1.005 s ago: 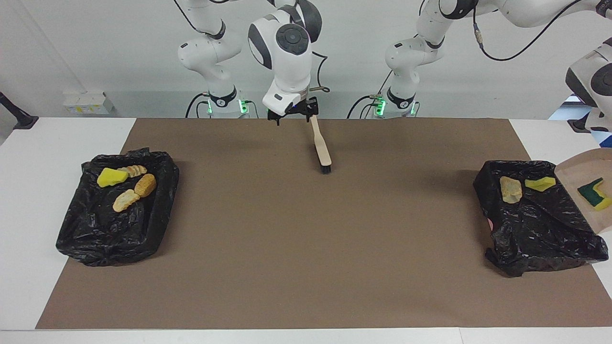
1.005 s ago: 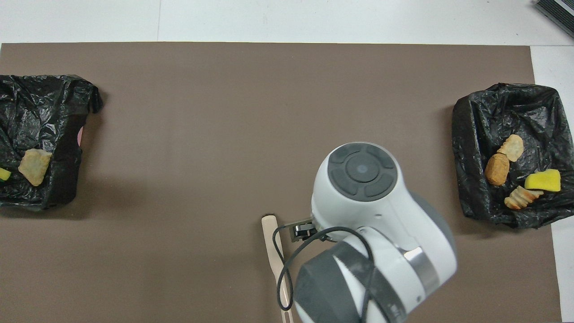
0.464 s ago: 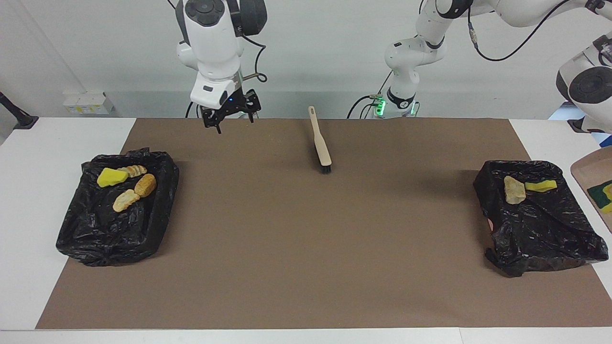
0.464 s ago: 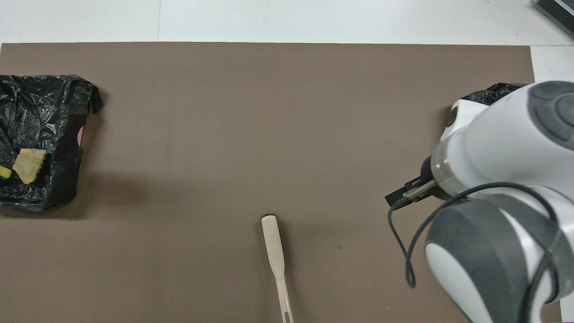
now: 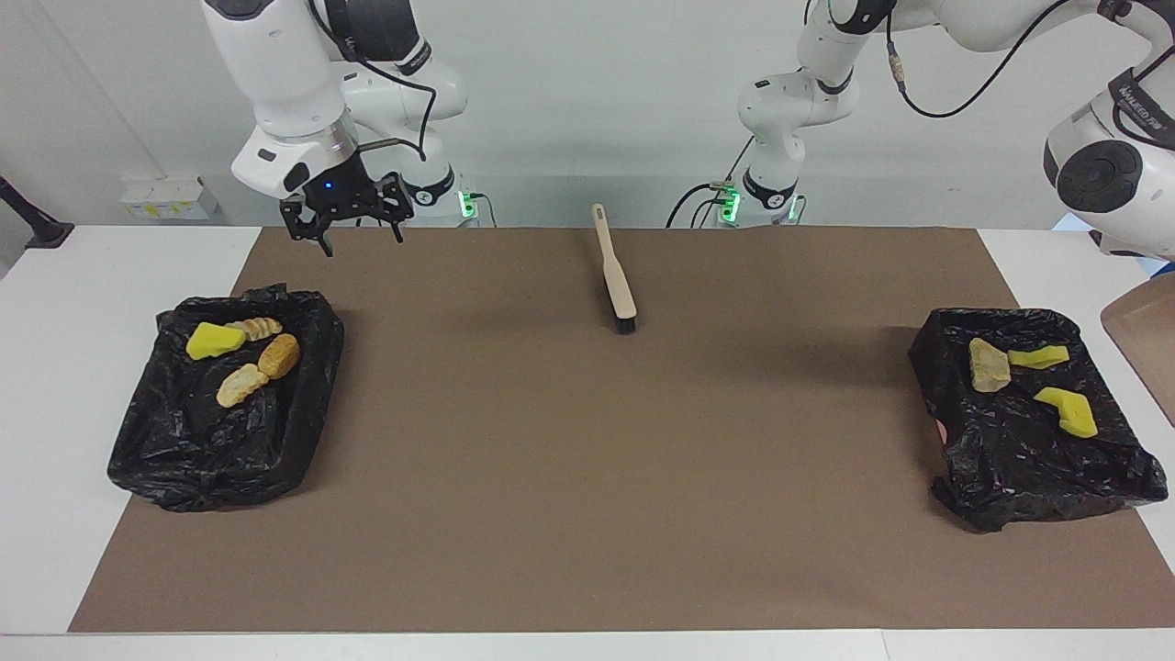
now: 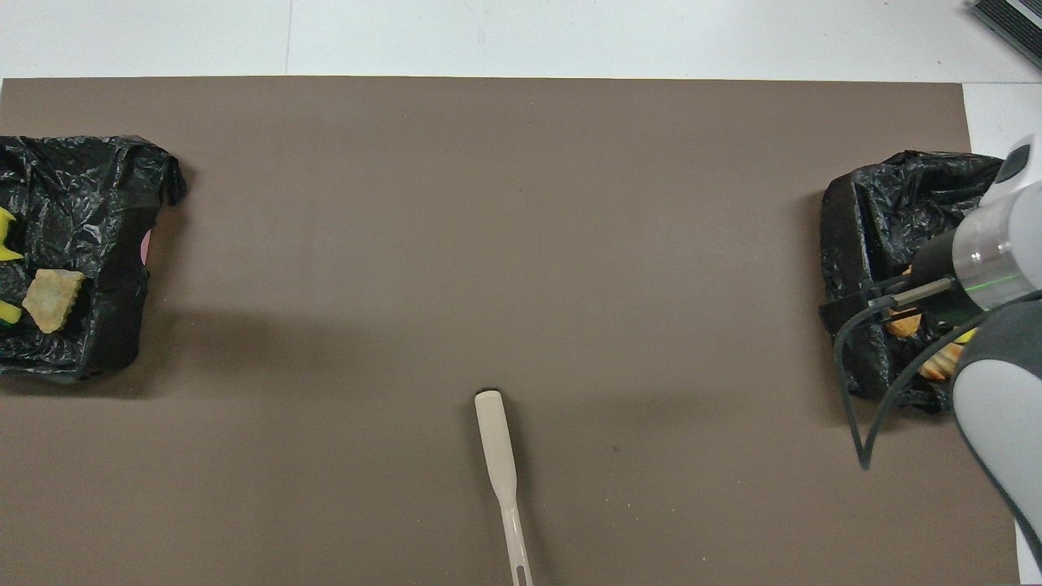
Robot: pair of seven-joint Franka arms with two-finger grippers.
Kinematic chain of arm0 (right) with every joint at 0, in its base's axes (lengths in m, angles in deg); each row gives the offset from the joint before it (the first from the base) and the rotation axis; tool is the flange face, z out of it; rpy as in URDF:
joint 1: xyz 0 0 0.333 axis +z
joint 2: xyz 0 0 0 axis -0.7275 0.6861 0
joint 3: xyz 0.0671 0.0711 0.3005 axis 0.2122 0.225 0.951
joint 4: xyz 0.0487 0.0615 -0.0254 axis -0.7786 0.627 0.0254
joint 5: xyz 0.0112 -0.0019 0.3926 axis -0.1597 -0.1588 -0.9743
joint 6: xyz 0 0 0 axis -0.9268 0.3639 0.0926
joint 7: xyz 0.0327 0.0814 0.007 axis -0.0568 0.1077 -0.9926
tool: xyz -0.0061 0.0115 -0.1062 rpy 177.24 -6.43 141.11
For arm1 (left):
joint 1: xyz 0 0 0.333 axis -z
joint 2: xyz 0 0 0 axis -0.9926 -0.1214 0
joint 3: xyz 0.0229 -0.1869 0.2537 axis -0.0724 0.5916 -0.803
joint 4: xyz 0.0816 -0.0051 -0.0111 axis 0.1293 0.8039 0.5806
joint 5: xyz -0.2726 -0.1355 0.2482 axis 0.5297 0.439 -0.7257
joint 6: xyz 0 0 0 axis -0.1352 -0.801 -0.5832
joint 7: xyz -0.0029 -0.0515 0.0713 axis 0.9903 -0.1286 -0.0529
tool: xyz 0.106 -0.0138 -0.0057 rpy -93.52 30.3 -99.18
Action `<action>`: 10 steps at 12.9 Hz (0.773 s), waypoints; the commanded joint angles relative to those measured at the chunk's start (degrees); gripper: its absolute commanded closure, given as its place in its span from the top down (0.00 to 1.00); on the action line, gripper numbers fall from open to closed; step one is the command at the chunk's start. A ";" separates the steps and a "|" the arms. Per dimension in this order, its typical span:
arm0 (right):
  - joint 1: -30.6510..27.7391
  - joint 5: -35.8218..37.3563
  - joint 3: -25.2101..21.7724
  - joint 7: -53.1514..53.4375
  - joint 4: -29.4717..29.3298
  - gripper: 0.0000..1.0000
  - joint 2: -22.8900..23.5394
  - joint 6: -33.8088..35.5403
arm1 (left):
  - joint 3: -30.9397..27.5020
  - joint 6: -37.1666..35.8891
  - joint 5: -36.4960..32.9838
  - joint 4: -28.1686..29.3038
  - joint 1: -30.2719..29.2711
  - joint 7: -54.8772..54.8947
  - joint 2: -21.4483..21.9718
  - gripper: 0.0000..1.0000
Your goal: Sweep and dump trash in bin
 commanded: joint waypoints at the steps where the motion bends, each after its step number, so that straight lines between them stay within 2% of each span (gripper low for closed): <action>1: -4.34 0.99 -0.13 -1.04 -0.65 1.00 0.47 -0.15 | -0.50 -3.11 -0.89 -0.15 1.88 -2.72 0.50 0.00; 3: -7.07 1.17 -0.22 -0.69 -1.96 1.00 0.91 -0.59 | -0.06 -3.20 -0.27 -0.15 1.97 -3.79 0.50 0.00; 5: -6.82 1.87 0.04 1.58 -3.98 1.00 1.00 0.46 | 0.03 -3.29 1.30 -0.15 2.49 -3.87 0.50 0.00; 8: -6.03 1.35 0.48 7.82 -4.17 1.00 0.31 1.78 | 0.03 -6.79 9.89 -0.06 5.20 -4.31 0.50 0.00; 10: -6.03 0.82 0.57 8.37 -3.82 1.00 0.12 1.96 | 0.03 -9.61 15.52 -0.23 8.11 -6.33 0.50 0.00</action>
